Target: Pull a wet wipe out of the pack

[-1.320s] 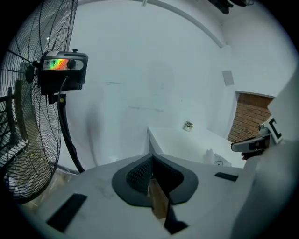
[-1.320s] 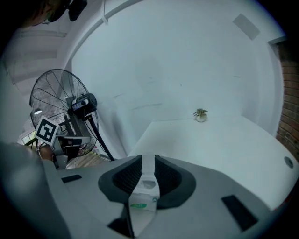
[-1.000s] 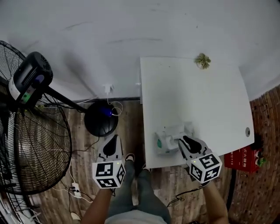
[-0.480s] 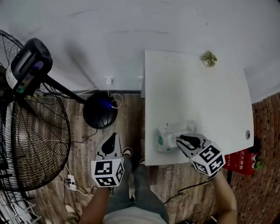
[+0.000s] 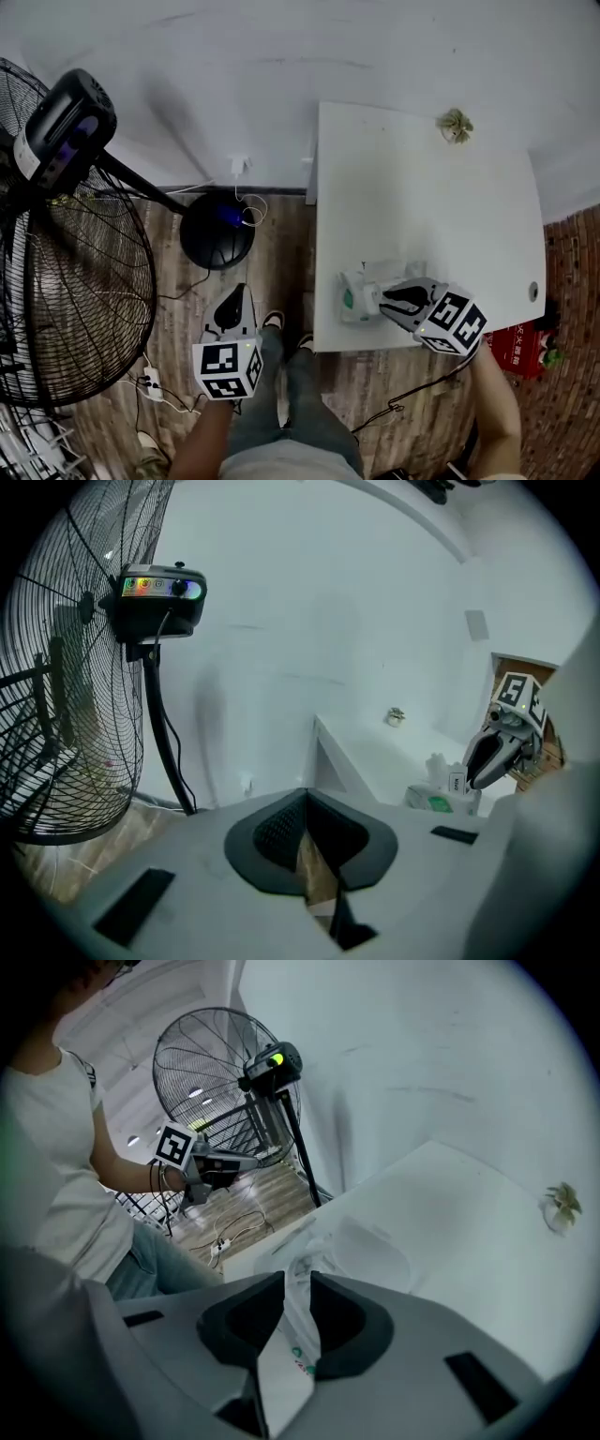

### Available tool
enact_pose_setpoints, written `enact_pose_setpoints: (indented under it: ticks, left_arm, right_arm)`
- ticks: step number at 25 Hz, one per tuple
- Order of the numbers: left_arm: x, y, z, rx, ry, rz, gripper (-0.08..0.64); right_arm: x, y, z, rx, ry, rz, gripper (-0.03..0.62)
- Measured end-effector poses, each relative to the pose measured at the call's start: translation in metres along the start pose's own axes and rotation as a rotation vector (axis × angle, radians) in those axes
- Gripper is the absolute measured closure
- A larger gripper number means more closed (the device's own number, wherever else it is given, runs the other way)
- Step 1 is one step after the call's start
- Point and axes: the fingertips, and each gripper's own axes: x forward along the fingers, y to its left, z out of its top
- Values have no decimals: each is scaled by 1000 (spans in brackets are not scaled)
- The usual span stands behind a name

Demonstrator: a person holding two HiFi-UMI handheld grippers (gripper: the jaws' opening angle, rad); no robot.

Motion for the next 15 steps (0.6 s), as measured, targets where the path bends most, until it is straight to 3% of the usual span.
enact_pose_setpoints:
  ticks: [6,15]
  left_arm:
    - [-2,-2,-2,6,4,-3,555]
    - [-5,-7,-6,26,13,-21,555]
  right_arm:
    - [7,-2,0,-49,38,41,505]
    - [14,-2,-7,4,40,72,503]
